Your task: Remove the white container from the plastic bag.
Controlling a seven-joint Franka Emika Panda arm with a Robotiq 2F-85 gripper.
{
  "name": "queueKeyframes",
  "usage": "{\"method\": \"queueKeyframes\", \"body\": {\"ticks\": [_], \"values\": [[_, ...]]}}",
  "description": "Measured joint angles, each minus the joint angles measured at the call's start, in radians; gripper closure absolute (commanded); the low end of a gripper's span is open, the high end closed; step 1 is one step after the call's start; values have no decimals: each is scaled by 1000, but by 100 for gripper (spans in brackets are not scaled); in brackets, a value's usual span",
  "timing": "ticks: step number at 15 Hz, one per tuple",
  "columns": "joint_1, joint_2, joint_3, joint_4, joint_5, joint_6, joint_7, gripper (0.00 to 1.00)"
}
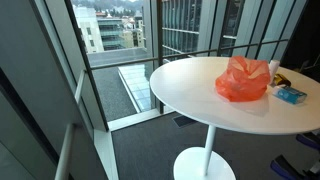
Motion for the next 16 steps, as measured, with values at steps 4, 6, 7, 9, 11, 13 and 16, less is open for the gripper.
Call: {"method": "queueKeyframes", "body": {"ticks": [4,6,7,9,11,13,16], "values": [[0,-1,0,1,0,0,0,0],[-1,0,1,0,0,0,0,0],[-3,0,2,0,0,0,0,0],[-9,3,4,1,-2,0,1,0],[-18,6,4,3,-10,0,2,0],[-29,11,4,8,-29,1,3,0],[-45,26,4,23,-71,3,8,0]]}}
